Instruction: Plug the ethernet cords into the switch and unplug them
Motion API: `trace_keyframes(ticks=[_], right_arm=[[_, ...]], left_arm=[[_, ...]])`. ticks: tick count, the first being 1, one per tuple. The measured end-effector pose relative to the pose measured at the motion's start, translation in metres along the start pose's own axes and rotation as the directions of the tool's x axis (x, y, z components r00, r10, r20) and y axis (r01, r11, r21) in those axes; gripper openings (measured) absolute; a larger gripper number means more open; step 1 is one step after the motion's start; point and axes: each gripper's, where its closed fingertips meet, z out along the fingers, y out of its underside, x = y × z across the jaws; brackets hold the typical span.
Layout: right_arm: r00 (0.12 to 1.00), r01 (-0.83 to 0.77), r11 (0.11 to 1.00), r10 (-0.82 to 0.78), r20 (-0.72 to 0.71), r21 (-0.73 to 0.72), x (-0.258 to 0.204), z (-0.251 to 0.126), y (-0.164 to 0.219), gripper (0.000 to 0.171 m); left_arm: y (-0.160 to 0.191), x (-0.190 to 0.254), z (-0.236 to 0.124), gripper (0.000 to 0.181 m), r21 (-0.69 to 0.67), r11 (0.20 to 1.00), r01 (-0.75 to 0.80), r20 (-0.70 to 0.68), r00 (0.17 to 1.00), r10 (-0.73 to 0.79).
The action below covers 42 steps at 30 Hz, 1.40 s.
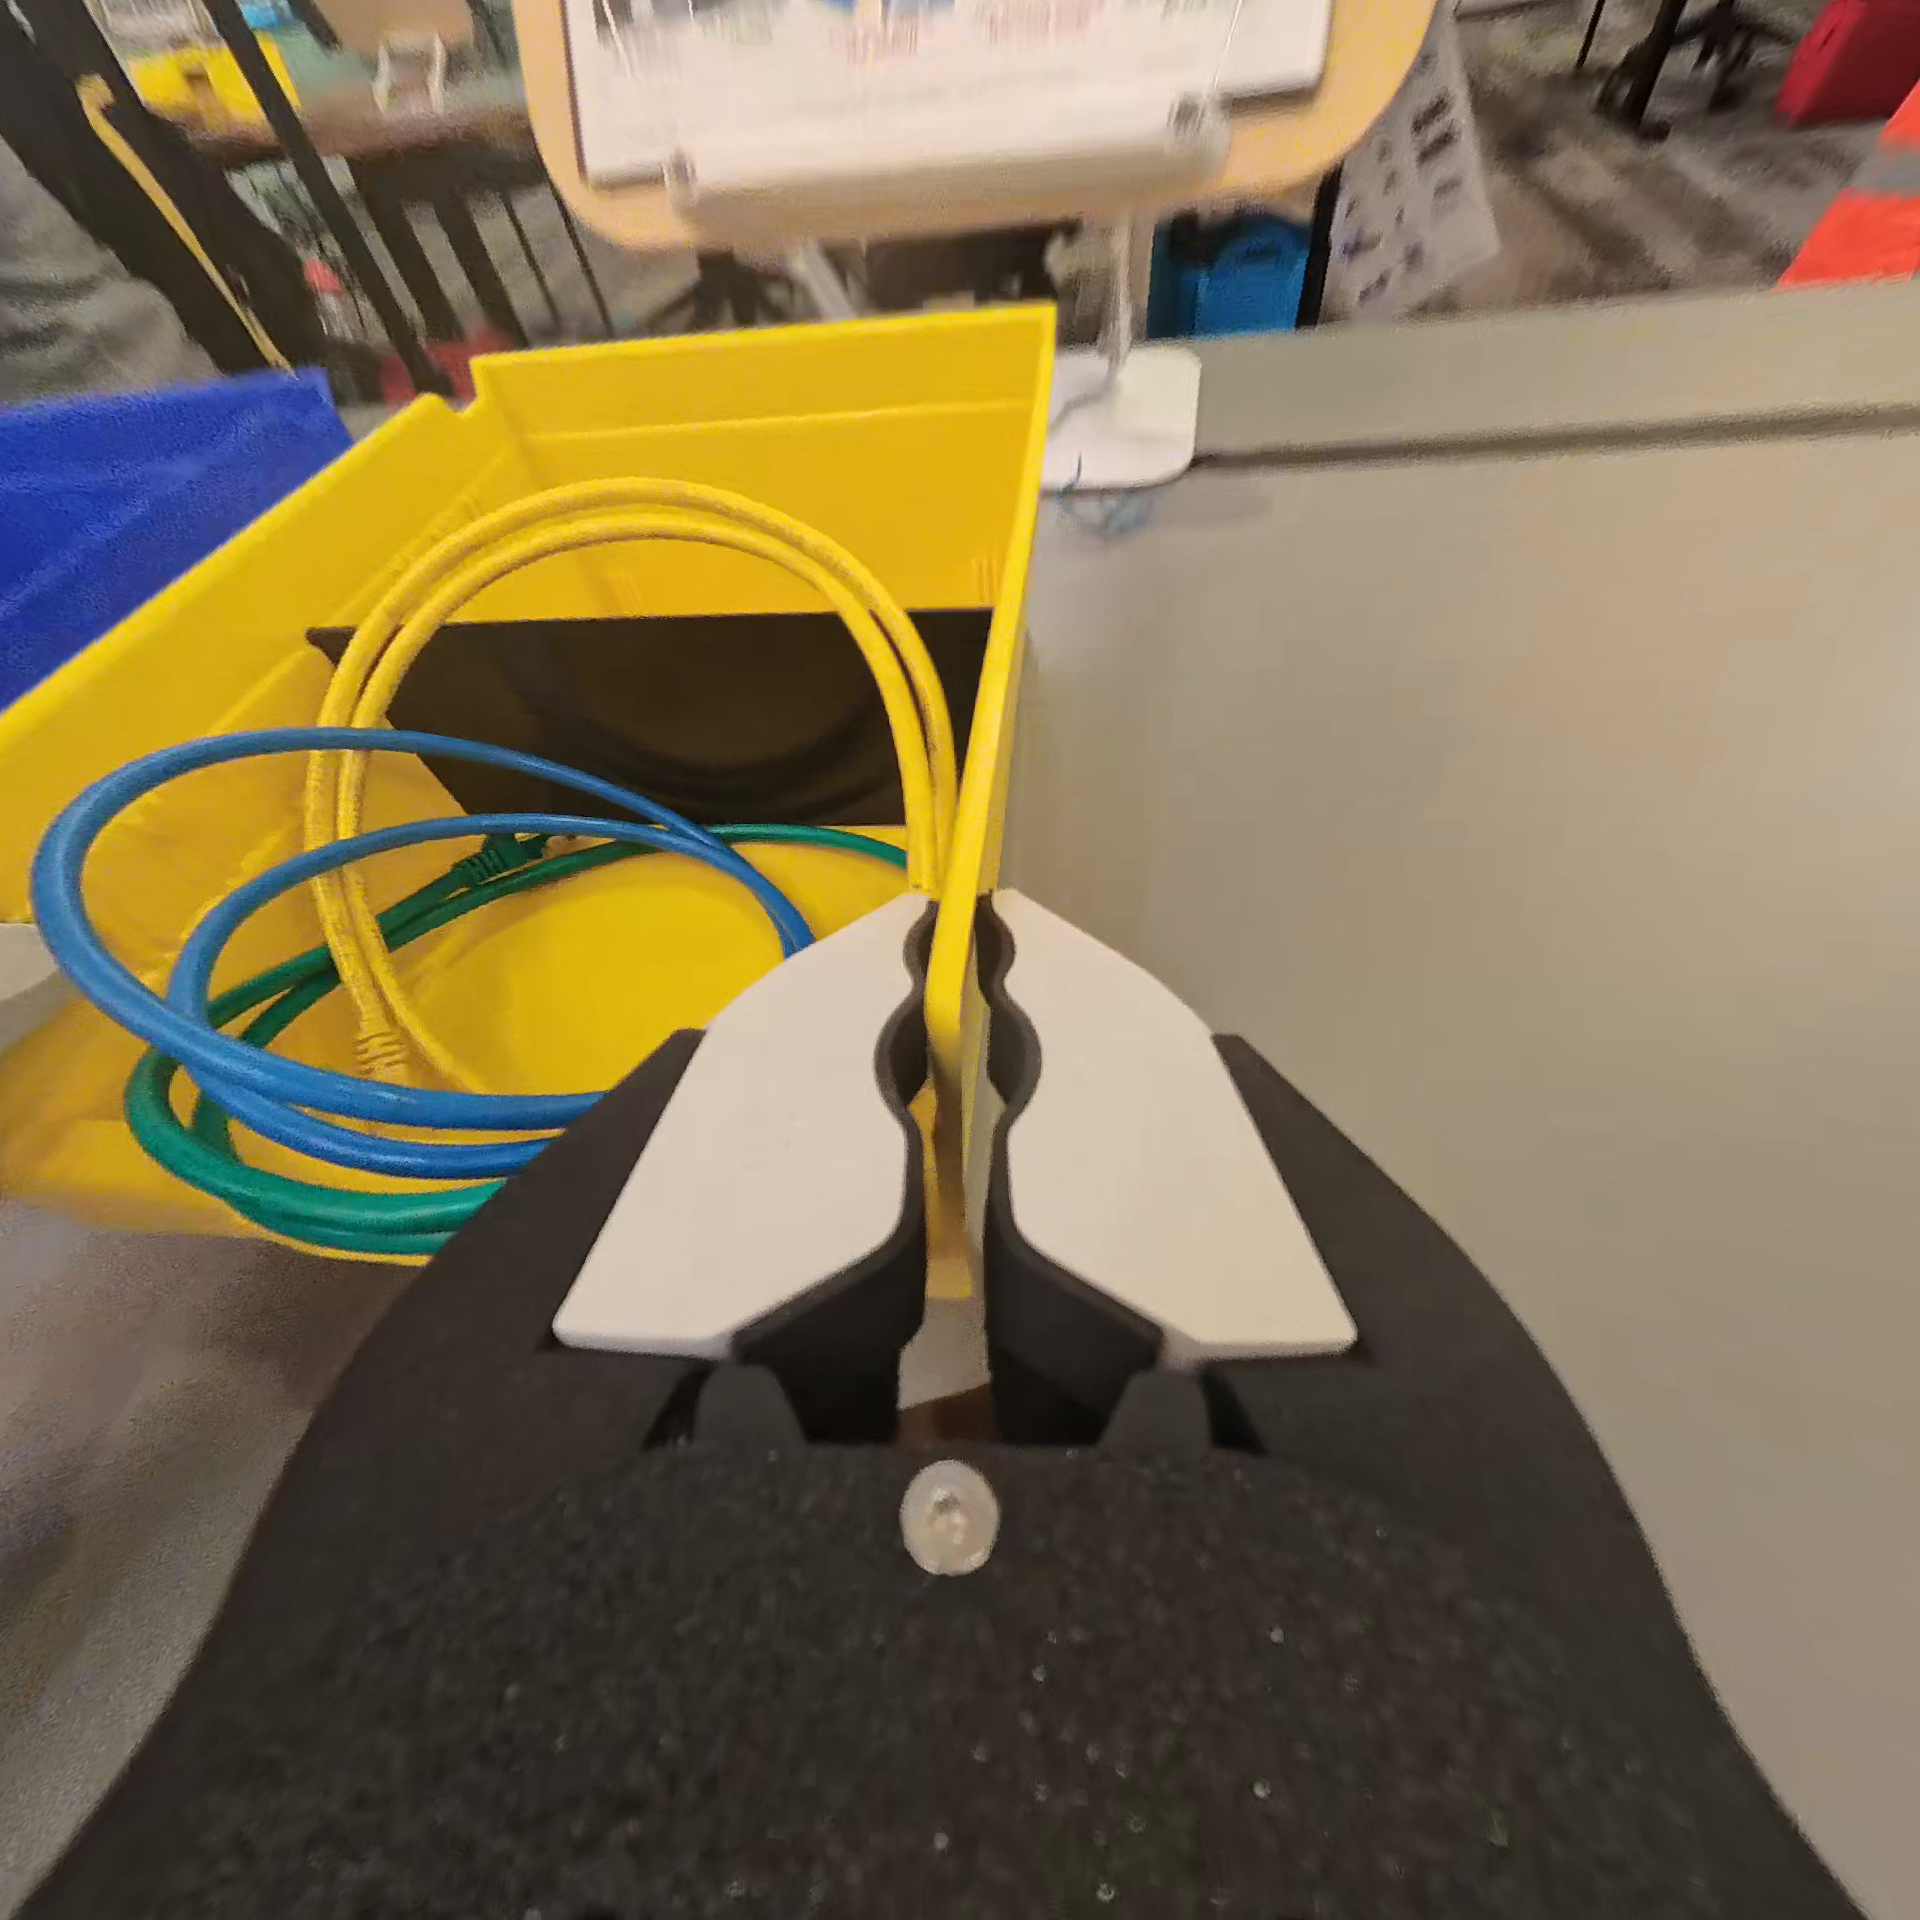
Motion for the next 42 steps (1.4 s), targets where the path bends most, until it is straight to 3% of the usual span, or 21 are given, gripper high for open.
trace_keyframes(ticks=[5,8,11,13,16,18,22,26,28,31,33,34,37,42], right_arm=[[0.993,0.086,0.996,-0.084,0.079,-0.020,-0.004,0.003,0.005,0.009],[0.980,0.116,0.993,-0.115,0.164,0.005,0.002,-0.017,0.004,0.028],[0.970,0.108,0.989,-0.126,0.209,0.096,0.007,-0.042,-0.011,0.028],[0.967,0.130,0.976,-0.164,0.193,0.177,0.011,-0.056,-0.019,0.019],[0.968,0.119,0.958,-0.171,0.185,0.261,0.008,-0.070,-0.027,0.016],[0.959,0.073,0.959,-0.143,0.244,0.274,-0.008,-0.077,-0.029,0.017],[0.916,0.006,0.959,-0.119,0.384,0.283,-0.061,-0.094,-0.020,0.016],[0.808,-0.025,0.987,-0.074,0.584,0.160,-0.137,-0.114,0.016,0.017],[0.760,0.048,0.993,-0.108,0.641,0.110,-0.170,-0.123,0.039,0.017],[0.723,0.146,0.985,-0.173,0.669,0.096,-0.202,-0.130,0.061,0.015],[0.817,0.176,0.982,-0.181,0.548,0.063,-0.203,-0.109,0.065,0.015],[0.826,0.184,0.982,-0.171,0.537,0.030,-0.210,-0.101,0.067,0.019],[0.836,0.272,0.962,-0.219,0.504,-0.033,-0.229,-0.082,0.071,0.056],[0.855,0.326,0.945,-0.289,0.430,-0.012,-0.250,-0.061,0.063,0.060]], left_arm=[[0.005,0.002,-0.008,0.020,0.016,0.999,-0.046,-0.063,0.997,0.047],[-0.028,-0.014,-0.045,0.032,0.164,0.976,0.142,-0.156,0.981,-0.116],[-0.061,-0.067,-0.103,0.036,0.409,0.882,0.233,-0.190,0.967,-0.168],[-0.054,-0.130,-0.124,0.031,0.497,0.837,0.230,-0.082,0.972,-0.218],[-0.004,-0.218,-0.111,0.045,0.396,0.858,0.328,0.019,0.931,-0.365],[0.029,-0.248,-0.090,0.052,0.279,0.882,0.381,0.054,0.910,-0.411],[0.051,-0.262,-0.053,0.045,0.154,0.934,0.323,0.117,0.932,-0.342],[0.073,-0.260,-0.025,0.031,0.011,0.938,0.346,0.164,0.925,-0.343],[0.074,-0.262,-0.027,0.004,0.018,0.925,0.380,0.149,0.914,-0.379],[0.078,-0.260,-0.035,0.003,0.001,0.908,0.418,0.106,0.903,-0.416],[0.084,-0.254,-0.047,0.003,-0.033,0.924,0.382,0.138,0.917,-0.374],[0.087,-0.248,-0.055,0.004,-0.054,0.933,0.356,0.147,0.927,-0.345],[0.097,-0.227,-0.082,0.004,-0.090,0.927,0.364,0.164,0.924,-0.346],[0.113,-0.198,-0.126,0.004,-0.101,0.935,0.341,0.211,0.925,-0.315]])
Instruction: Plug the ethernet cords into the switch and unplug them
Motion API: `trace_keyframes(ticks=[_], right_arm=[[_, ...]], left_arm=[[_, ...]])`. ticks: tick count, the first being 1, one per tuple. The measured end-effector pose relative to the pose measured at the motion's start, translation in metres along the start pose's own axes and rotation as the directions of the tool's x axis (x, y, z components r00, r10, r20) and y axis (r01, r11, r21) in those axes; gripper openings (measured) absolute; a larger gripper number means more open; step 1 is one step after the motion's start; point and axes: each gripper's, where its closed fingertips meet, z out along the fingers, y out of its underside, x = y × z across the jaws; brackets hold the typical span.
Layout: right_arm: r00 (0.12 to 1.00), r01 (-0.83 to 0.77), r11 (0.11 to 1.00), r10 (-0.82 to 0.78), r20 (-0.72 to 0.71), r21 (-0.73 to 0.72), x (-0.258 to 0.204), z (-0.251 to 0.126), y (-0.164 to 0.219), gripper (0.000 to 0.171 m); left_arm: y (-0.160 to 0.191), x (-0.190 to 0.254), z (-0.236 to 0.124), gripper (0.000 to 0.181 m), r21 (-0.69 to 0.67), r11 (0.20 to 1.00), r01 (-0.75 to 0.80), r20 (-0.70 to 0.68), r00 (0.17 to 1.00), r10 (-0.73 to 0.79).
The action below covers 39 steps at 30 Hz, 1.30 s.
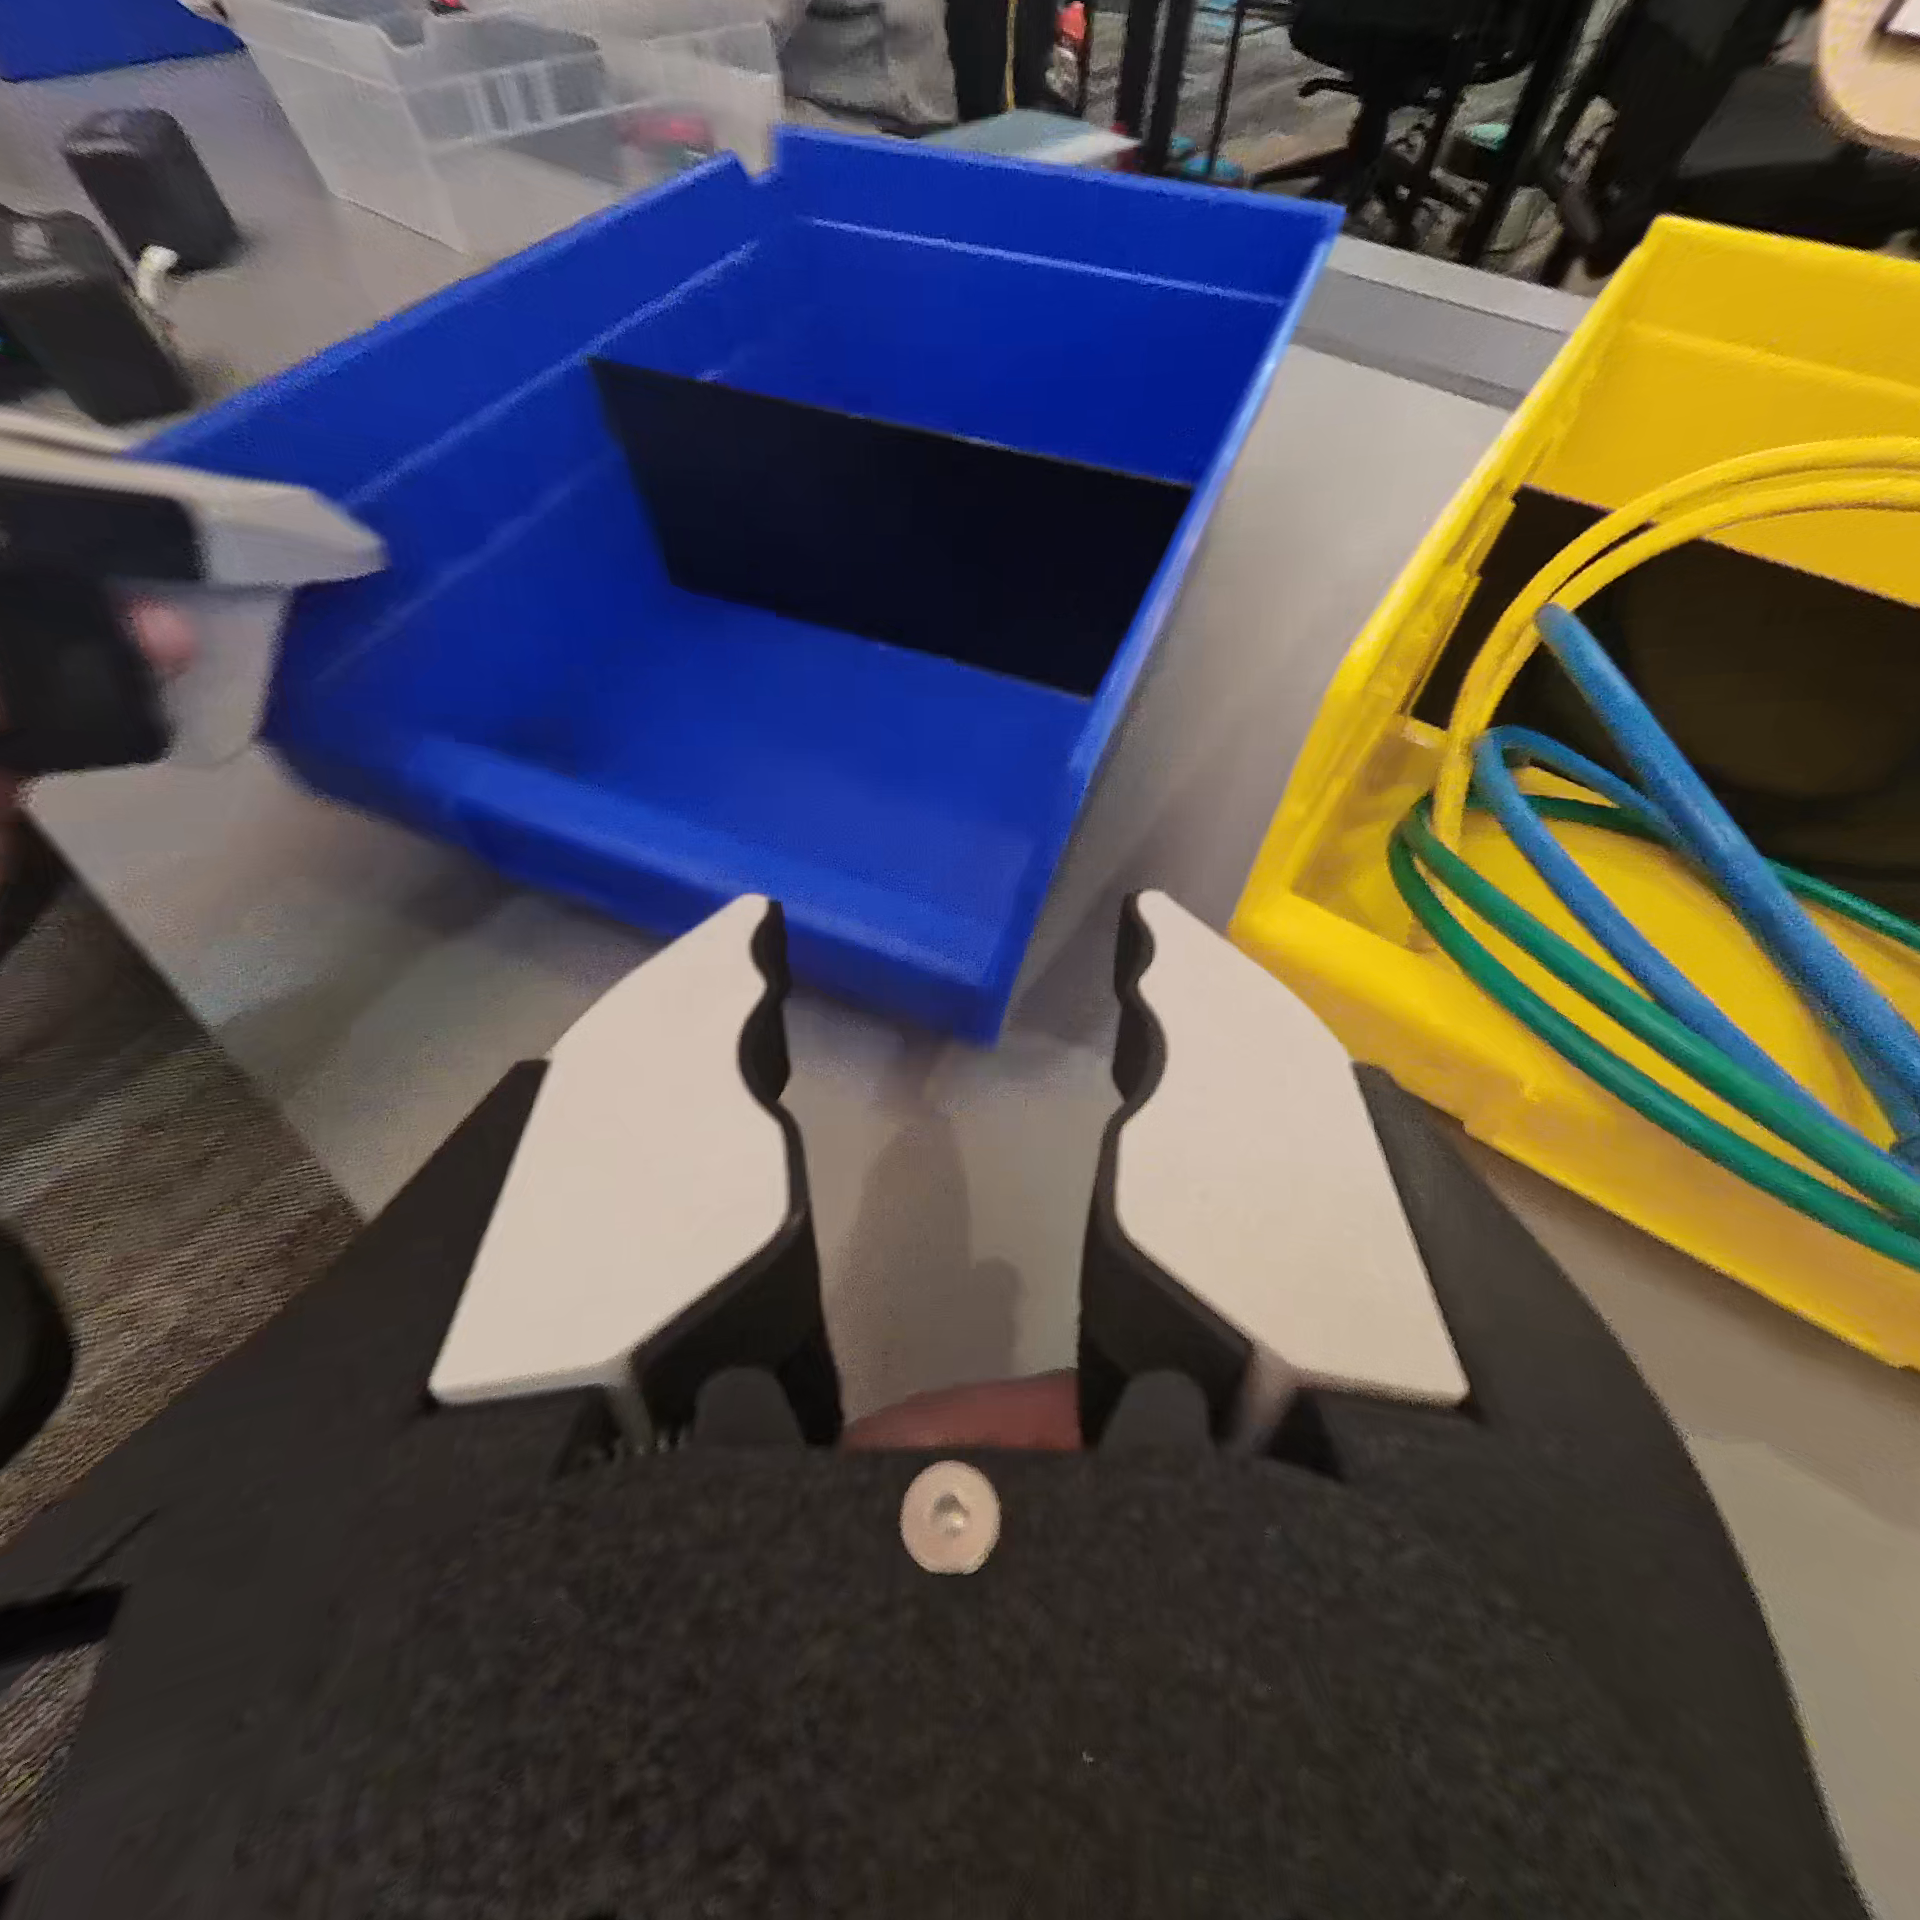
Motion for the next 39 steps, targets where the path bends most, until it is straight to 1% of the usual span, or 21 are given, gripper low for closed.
trace_keyframes(ticks=[2,3,4,6,7,8,9,11,13,15,18,21,23,26,29,31,32,34,37,39], right_arm=[[0.996,0.014,0.999,-0.017,-0.084,-0.035,0.005,0.011,0.000,0.050],[0.995,0.018,0.998,-0.024,-0.102,-0.054,0.005,0.016,0.001,0.048],[0.995,0.020,0.996,-0.028,-0.099,-0.082,0.002,0.021,0.005,0.044],[0.997,-0.024,0.991,0.015,-0.074,-0.129,-0.005,0.026,0.011,0.046],[0.997,-0.027,0.989,0.016,-0.073,-0.142,-0.006,0.025,0.011,0.041],[0.995,-0.052,0.986,0.039,-0.087,-0.160,-0.004,0.023,0.011,0.028],[0.990,-0.091,0.983,0.071,-0.122,-0.162,0.004,0.020,0.009,0.007],[0.991,-0.094,0.985,0.079,-0.112,-0.144,0.007,0.019,0.003,0.006],[0.990,-0.099,0.987,0.084,-0.116,-0.130,0.009,0.015,-0.003,0.005],[0.989,-0.060,0.996,0.051,-0.136,-0.063,0.014,0.005,-0.021,0.005],[0.985,0.007,0.998,0.004,-0.172,0.062,0.027,-0.023,-0.059,0.005],[0.976,0.011,0.988,0.023,-0.214,0.155,0.057,-0.057,-0.095,0.005],[0.966,0.003,0.980,0.049,-0.253,0.200,0.087,-0.083,-0.115,0.005],[0.938,-0.028,0.972,0.107,-0.331,0.235,0.149,-0.126,-0.136,0.005],[0.891,-0.037,0.969,0.143,-0.430,0.244,0.229,-0.175,-0.146,0.005],[0.858,-0.066,0.968,0.179,-0.480,0.243,0.287,-0.209,-0.143,0.005],[0.844,-0.093,0.964,0.209,-0.494,0.250,0.317,-0.226,-0.138,0.005],[0.812,-0.128,0.965,0.235,-0.534,0.229,0.374,-0.259,-0.118,0.005],[0.755,-0.213,0.964,0.265,-0.600,0.158,0.448,-0.296,-0.068,0.004],[0.739,-0.241,0.968,0.232,-0.632,0.074,0.484,-0.306,-0.024,0.004]], left_arm=[[0.009,0.001,-0.014,0.004,-0.005,0.999,-0.037,0.032,0.999,0.038],[0.012,0.002,-0.020,0.004,-0.005,0.999,-0.046,0.038,0.998,0.046],[0.015,0.004,-0.024,0.004,-0.003,0.999,-0.040,0.033,0.999,0.040],[0.018,0.004,-0.027,0.004,0.005,1.000,-0.015,0.023,1.000,0.015],[0.018,0.001,-0.028,0.004,0.005,1.000,-0.012,0.030,0.999,0.011],[0.018,-0.002,-0.029,0.004,0.006,1.000,-0.015,0.041,0.999,0.015],[0.015,-0.003,-0.031,0.004,0.024,1.000,-0.019,0.040,0.999,0.018],[0.004,0.000,-0.037,0.004,0.081,0.996,-0.037,0.039,0.999,0.034],[-0.006,0.002,-0.046,0.004,0.120,0.988,-0.094,0.091,0.992,0.083],[-0.021,0.007,-0.059,0.004,0.198,0.975,-0.105,0.109,0.990,0.085],[-0.054,0.024,-0.082,0.005,0.303,0.937,-0.173,0.142,0.981,0.135],[-0.098,0.059,-0.100,0.005,0.386,0.900,-0.201,0.119,0.979,0.168],[-0.131,0.092,-0.105,0.005,0.422,0.882,-0.208,0.083,0.978,0.191],[-0.180,0.162,-0.105,0.005,0.460,0.859,-0.223,0.016,0.970,0.243],[-0.220,0.253,-0.097,0.005,0.495,0.837,-0.233,-0.063,0.951,0.302],[-0.233,0.320,-0.087,0.005,0.500,0.831,-0.243,-0.119,0.931,0.344],[-0.234,0.356,-0.081,0.006,0.498,0.833,-0.244,-0.156,0.919,0.362],[-0.225,0.425,-0.065,0.007,0.482,0.839,-0.251,-0.219,0.893,0.393],[-0.188,0.517,-0.037,0.008,0.407,0.882,-0.239,-0.352,0.850,0.393],[-0.159,0.560,-0.014,0.007,0.350,0.906,-0.238,-0.377,0.850,0.369]])
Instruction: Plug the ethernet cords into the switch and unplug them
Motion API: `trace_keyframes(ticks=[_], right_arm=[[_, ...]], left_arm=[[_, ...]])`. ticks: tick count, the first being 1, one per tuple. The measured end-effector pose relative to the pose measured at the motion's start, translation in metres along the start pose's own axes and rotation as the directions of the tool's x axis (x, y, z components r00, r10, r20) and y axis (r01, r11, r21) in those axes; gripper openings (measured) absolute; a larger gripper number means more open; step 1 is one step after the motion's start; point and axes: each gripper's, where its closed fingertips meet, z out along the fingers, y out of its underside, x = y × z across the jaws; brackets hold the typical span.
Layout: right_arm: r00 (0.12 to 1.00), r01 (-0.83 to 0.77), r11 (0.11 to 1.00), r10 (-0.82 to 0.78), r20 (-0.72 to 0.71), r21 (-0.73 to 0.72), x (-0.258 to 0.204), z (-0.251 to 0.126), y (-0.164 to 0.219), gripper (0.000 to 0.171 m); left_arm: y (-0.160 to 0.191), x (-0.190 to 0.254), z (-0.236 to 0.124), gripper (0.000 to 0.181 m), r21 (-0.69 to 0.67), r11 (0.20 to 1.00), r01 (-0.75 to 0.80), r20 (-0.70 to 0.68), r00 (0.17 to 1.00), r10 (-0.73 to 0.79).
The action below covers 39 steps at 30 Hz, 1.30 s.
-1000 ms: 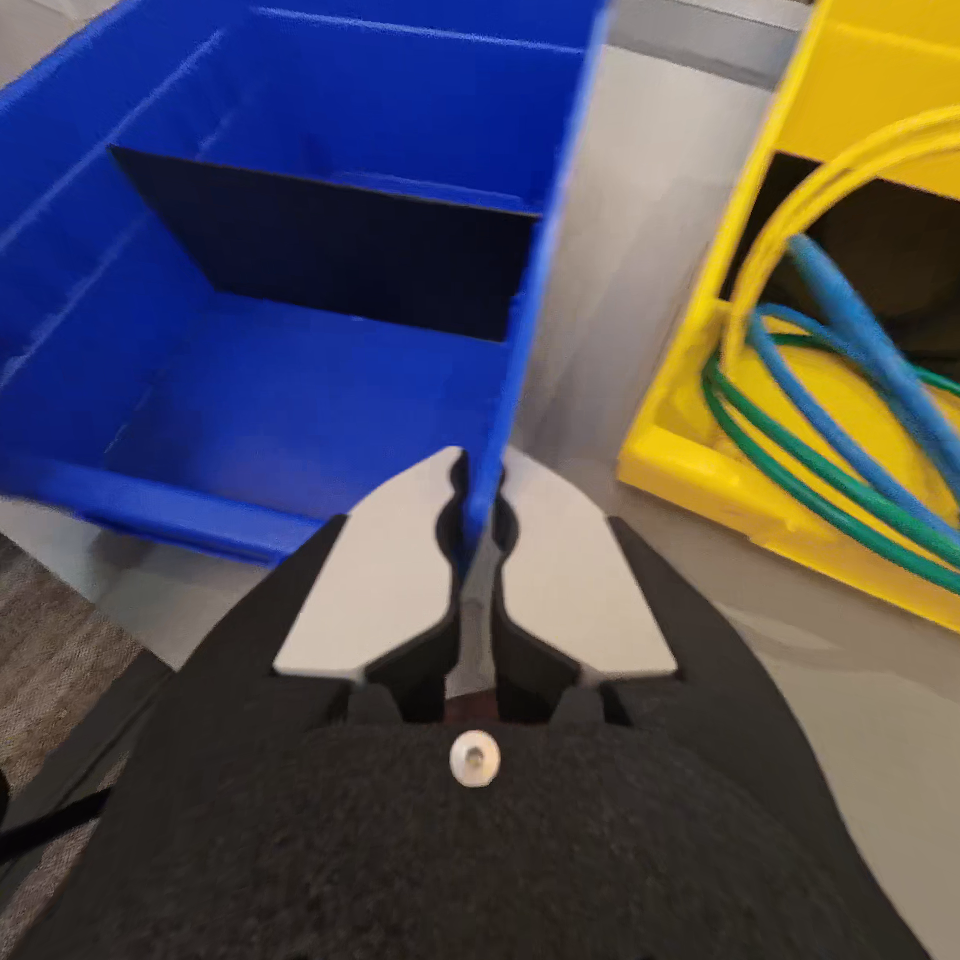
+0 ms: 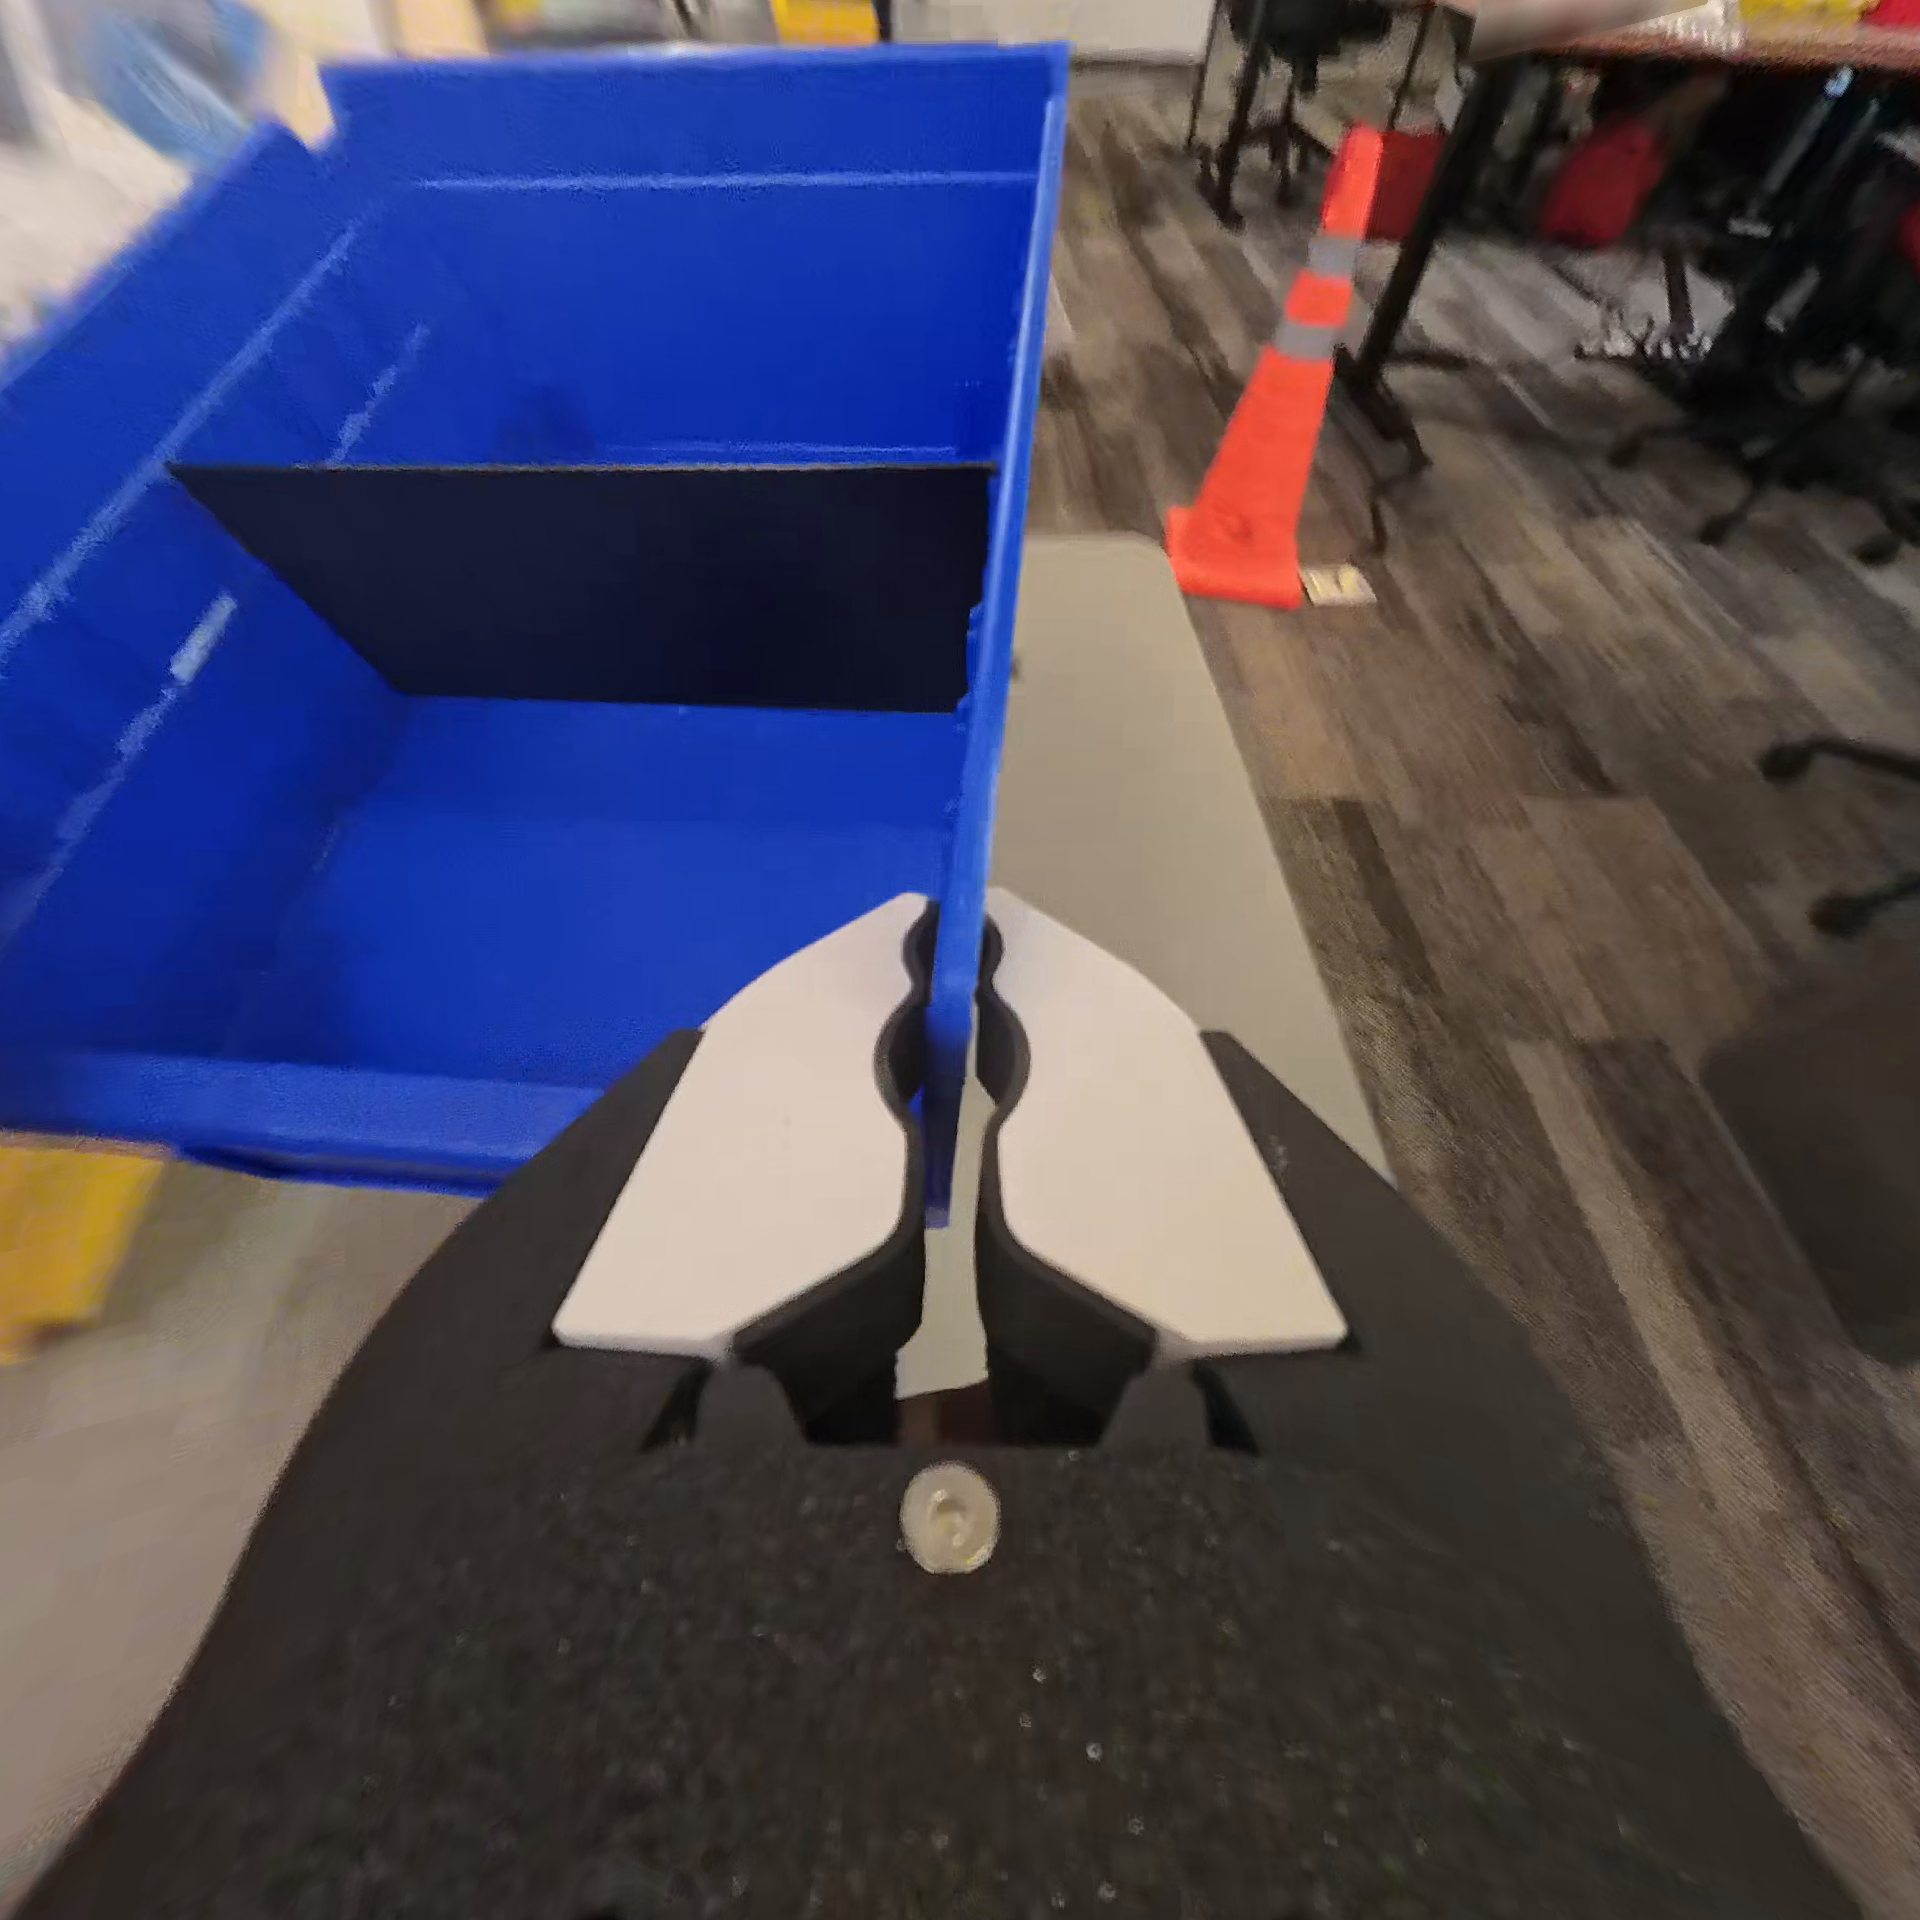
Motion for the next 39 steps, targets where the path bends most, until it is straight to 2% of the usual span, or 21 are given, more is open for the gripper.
trace_keyframes(ticks=[2,4,7,11,15,17,20,21,23,25,27,31,33,36,39], right_arm=[[0.998,0.055,0.995,-0.057,-0.019,-0.082,0.029,0.022,0.039,0.005],[0.999,0.038,0.992,-0.036,0.017,-0.123,0.047,0.044,0.073,0.005],[0.989,-0.052,0.990,0.070,0.133,-0.131,0.059,0.069,0.113,0.004],[0.982,0.052,0.984,-0.019,0.189,-0.171,0.058,0.089,0.149,0.007],[0.977,0.063,0.983,-0.026,0.211,-0.171,0.053,0.093,0.146,0.006],[0.982,0.053,0.983,-0.018,0.189,-0.179,0.056,0.096,0.145,0.005],[0.988,0.029,0.976,0.005,0.157,-0.215,0.060,0.098,0.146,0.004],[0.990,0.043,0.973,-0.012,0.137,-0.227,0.064,0.097,0.146,0.008],[0.994,0.081,0.966,-0.059,0.093,-0.246,0.075,0.091,0.146,0.027],[0.993,0.107,0.957,-0.088,0.082,-0.271,0.081,0.078,0.144,0.037],[0.992,0.121,0.954,-0.109,0.058,-0.273,0.085,0.063,0.133,0.038],[0.990,0.133,0.979,-0.123,0.069,-0.156,0.066,0.033,0.082,0.037],[0.984,0.140,0.988,-0.132,0.118,-0.068,0.039,0.020,0.052,0.037],[0.958,0.193,0.981,-0.196,0.212,0.034,-0.016,0.006,0.018,0.037],[0.913,0.276,0.956,-0.292,0.286,0.096,-0.084,0.004,0.003,0.037]], left_arm=[[0.028,0.027,0.026,0.005,-0.042,0.999,0.012,0.024,1.000,-0.011],[0.054,0.047,0.041,0.005,-0.070,0.997,0.021,0.040,0.999,-0.018],[0.076,0.064,0.053,0.007,-0.089,0.995,-0.037,0.063,0.997,0.043],[0.104,0.065,0.066,0.007,-0.158,0.985,-0.068,0.094,0.992,0.083],[0.120,0.064,0.068,0.010,-0.145,0.989,-0.007,0.068,0.998,0.017],[0.121,0.069,0.067,0.013,-0.124,0.992,-0.019,0.027,0.999,0.023],[0.123,0.076,0.065,0.017,-0.178,0.982,-0.060,-0.031,0.998,0.056],[0.120,0.078,0.061,0.020,-0.184,0.981,-0.068,-0.075,0.996,0.055],[0.101,0.073,0.044,0.024,-0.149,0.986,-0.081,-0.127,0.990,0.062],[0.069,0.056,0.019,0.029,-0.064,0.995,-0.077,-0.162,0.985,0.065],[0.044,0.031,-0.009,0.035,-0.040,0.996,-0.077,-0.207,0.976,0.067],[0.017,-0.057,-0.064,0.041,-0.013,1.000,-0.027,-0.170,0.985,0.025],[0.023,-0.103,-0.089,0.049,-0.043,0.999,0.008,-0.146,0.989,-0.014],[0.043,-0.170,-0.118,0.049,-0.032,0.997,0.068,-0.069,0.995,-0.070],[0.090,-0.225,-0.131,0.053,-0.081,0.990,0.119,0.043,0.992,-0.115]])
